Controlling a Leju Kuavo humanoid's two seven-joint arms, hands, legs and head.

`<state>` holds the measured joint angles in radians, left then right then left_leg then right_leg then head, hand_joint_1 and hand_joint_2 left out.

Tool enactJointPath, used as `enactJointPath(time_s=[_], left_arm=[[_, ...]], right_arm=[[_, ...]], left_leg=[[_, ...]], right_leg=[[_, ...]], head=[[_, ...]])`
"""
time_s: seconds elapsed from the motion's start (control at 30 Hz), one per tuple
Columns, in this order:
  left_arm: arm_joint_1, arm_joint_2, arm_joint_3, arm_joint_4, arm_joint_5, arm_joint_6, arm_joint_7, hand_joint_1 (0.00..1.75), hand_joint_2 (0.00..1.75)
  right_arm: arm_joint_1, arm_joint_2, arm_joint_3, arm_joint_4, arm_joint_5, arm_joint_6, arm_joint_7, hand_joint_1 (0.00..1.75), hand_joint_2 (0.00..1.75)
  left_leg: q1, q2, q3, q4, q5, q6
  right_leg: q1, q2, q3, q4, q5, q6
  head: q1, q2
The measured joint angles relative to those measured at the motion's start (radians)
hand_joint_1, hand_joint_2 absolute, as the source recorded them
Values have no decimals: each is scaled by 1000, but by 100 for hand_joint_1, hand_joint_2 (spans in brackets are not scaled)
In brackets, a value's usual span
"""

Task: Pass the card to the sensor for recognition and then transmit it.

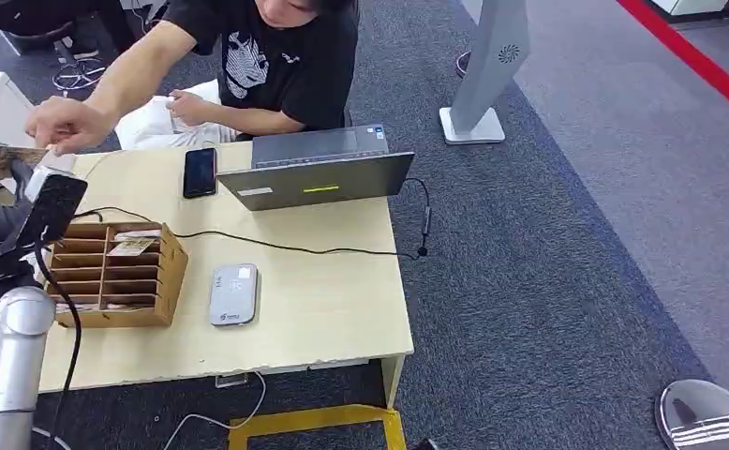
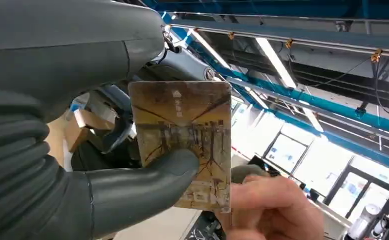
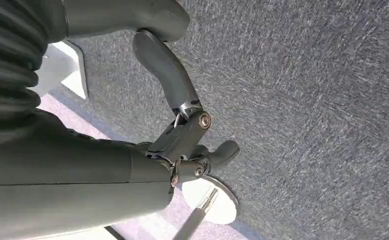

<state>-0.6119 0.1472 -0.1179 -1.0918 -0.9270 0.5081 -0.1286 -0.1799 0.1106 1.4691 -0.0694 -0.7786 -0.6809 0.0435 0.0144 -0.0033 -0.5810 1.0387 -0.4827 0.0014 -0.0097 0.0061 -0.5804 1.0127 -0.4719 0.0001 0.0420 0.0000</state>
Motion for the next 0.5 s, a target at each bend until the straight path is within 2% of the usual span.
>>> enactJointPath(time_s=[0.5], left_arm=[[0,0,0,0,4,8,7,175,175]], right_arm=[[-1,0,0,11,-6,0,-6,0,175]], left_leg=[[0,0,0,0,0,0]], right_leg=[[0,0,0,0,0,0]], head=[[0,0]])
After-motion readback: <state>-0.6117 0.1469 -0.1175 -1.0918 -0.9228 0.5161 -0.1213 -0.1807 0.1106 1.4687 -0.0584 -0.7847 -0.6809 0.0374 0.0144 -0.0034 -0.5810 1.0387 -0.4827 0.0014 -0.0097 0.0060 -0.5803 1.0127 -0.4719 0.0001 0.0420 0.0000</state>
